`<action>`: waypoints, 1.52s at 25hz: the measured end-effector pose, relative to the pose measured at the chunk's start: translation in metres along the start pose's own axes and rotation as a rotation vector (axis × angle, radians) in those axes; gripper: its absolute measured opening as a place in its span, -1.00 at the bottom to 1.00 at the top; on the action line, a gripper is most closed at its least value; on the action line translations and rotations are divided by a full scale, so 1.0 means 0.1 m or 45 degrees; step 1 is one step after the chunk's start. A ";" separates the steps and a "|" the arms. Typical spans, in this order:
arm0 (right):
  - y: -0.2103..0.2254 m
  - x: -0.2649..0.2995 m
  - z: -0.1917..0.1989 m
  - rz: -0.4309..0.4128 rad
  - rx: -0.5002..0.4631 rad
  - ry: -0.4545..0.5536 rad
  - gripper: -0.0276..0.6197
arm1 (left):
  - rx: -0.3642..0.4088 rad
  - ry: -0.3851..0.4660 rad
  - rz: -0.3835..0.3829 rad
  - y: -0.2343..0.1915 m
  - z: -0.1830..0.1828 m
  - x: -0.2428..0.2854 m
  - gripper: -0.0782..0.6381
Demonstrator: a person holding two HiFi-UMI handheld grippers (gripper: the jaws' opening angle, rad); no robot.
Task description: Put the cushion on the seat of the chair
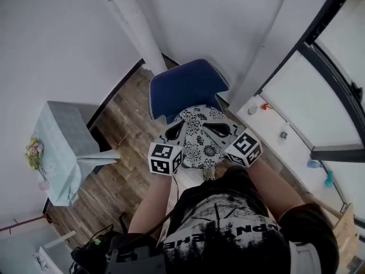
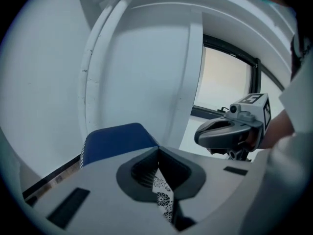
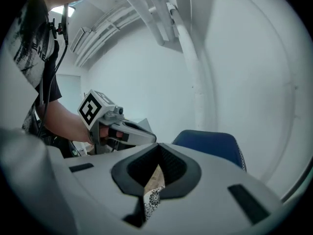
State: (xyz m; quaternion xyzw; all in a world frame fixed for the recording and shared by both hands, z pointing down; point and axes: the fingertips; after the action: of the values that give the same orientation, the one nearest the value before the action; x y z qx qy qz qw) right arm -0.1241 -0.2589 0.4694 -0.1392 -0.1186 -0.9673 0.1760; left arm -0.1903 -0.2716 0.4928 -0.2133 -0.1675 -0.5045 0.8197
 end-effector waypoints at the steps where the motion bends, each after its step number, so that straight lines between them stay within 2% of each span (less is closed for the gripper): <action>1: 0.01 -0.03 -0.04 0.008 -0.014 0.001 -0.86 | 0.015 0.018 0.011 0.05 -0.07 -0.04 -0.74; 7: 0.04 -0.20 -0.26 0.047 -0.067 0.030 -0.86 | 0.098 0.081 0.014 0.18 -0.31 -0.13 -0.74; 12: 0.00 -0.31 -0.43 0.065 -0.095 0.059 -0.86 | 0.131 0.134 0.025 0.26 -0.48 -0.29 -0.74; 20: 0.00 -0.38 -0.60 0.050 -0.105 0.145 -0.86 | 0.117 0.191 0.026 0.33 -0.55 -0.45 -0.74; 38: 0.04 -0.32 -0.59 0.085 -0.117 0.123 -0.86 | 0.088 0.174 0.065 0.37 -0.50 -0.44 -0.74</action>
State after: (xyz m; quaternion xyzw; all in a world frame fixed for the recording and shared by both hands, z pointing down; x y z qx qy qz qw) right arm -0.1073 -0.2690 0.4055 -0.1042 -0.0608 -0.9708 0.2072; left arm -0.1725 -0.2497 0.4219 -0.1540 -0.1231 -0.4908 0.8487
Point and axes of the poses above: the fingertips, and each gripper's own axes: x forward along the fingers, y to its right, z out of its underside, and after that the axes turned 1 degree about -y, right-handed
